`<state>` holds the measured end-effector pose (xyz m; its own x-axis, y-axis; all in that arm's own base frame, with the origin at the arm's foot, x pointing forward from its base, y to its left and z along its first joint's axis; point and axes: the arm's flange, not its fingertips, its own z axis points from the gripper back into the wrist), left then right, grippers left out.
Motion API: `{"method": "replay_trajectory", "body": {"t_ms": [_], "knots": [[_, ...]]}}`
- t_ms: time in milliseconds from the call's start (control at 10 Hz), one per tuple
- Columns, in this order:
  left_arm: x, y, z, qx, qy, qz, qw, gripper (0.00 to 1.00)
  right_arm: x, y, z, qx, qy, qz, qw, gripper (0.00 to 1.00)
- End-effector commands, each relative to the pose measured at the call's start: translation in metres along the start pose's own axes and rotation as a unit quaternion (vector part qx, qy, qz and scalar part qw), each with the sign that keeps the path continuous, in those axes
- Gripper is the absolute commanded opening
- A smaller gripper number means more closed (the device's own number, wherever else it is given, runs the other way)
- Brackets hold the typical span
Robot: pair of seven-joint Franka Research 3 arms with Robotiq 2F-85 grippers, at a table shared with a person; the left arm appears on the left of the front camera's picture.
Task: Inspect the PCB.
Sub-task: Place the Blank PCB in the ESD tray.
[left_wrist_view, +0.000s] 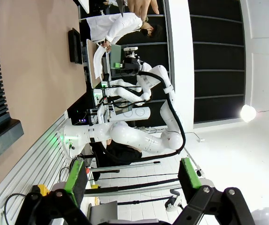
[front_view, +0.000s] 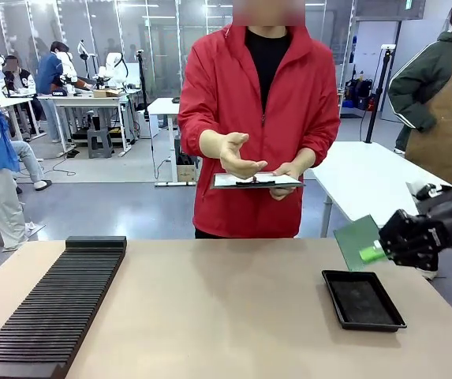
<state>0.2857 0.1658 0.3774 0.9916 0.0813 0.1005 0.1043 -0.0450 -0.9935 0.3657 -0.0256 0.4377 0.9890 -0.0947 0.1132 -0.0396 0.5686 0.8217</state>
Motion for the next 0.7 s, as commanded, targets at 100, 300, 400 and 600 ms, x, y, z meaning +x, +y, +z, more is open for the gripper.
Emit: {"method": "replay_trajectory", "body": {"t_ms": [100, 300, 400, 600], "knots": [[0.001, -0.004, 0.0, 0.011, -0.003, 0.009, 1.0, 1.0, 0.001, -0.028, -0.018, -0.059, -0.014, -0.008, 0.998, 0.03], [0.001, -0.004, 0.0, 0.011, -0.003, 0.009, 1.0, 1.0, 0.009, -0.044, -0.034, -0.086, -0.011, -0.011, 0.996, 0.03], [0.001, -0.004, 0.0, 0.011, -0.003, 0.009, 1.0, 1.0, 0.015, -0.048, -0.039, -0.082, -0.013, -0.018, 0.996, 0.03], [0.001, -0.004, 0.0, 0.011, -0.003, 0.009, 1.0, 1.0, 0.008, -0.044, -0.03, -0.077, -0.014, -0.019, 0.997, 0.03]]}}
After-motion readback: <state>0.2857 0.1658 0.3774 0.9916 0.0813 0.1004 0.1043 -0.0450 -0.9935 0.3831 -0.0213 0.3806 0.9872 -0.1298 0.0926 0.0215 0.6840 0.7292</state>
